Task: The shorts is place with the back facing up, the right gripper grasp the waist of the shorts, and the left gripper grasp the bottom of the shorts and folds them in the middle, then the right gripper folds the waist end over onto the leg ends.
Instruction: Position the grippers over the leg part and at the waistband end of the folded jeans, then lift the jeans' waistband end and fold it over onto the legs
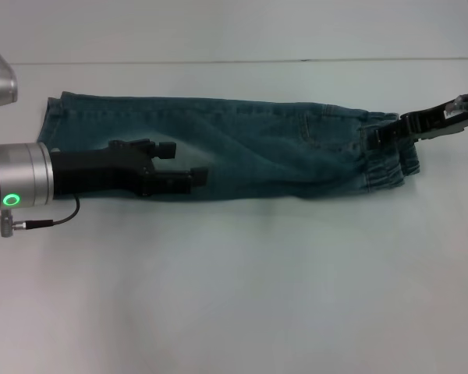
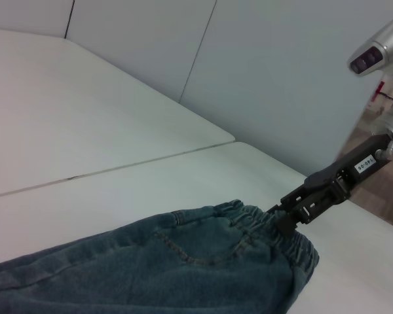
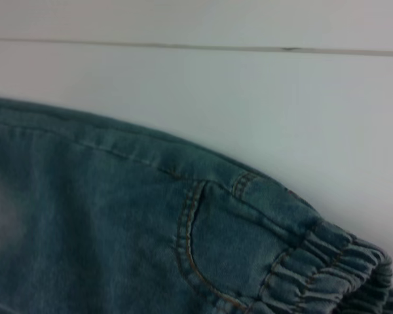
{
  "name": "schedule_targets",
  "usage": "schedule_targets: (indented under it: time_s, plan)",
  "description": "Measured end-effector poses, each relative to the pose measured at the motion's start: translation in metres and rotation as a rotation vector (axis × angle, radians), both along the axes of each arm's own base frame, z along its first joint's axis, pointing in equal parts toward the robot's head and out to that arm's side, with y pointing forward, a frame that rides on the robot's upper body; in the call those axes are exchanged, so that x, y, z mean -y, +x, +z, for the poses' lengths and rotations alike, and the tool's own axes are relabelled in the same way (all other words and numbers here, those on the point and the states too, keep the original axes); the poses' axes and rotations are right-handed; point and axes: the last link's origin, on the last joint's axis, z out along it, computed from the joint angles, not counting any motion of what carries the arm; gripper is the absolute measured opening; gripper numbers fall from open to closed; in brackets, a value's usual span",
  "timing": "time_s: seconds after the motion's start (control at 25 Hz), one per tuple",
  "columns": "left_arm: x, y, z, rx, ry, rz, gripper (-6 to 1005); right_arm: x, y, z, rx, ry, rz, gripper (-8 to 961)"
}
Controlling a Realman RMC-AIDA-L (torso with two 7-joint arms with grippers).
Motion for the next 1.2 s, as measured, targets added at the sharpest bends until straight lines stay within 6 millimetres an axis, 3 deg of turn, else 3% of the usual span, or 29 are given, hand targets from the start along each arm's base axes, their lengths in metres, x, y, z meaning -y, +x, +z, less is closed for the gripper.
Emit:
schedule_targets:
  time_s: [0.36,0.8,1.2]
  plan:
    - [0.000,0.000,-0.002,-0.004,0.007,-0.005,916,0.001,-0.003,-0.011,0.038,-0.023,0.027,678]
    - [0.001,-0.001,-0.002,0.003,0.015,-0.004,871,0.001,-0.003,-0.010,0.043,-0.020,0.047,288]
    - [-0.024,0.004,-0.006,0.015,0.220,0.023,800,0.001,-0.010,0.021,-0.051,0.031,0.094,185]
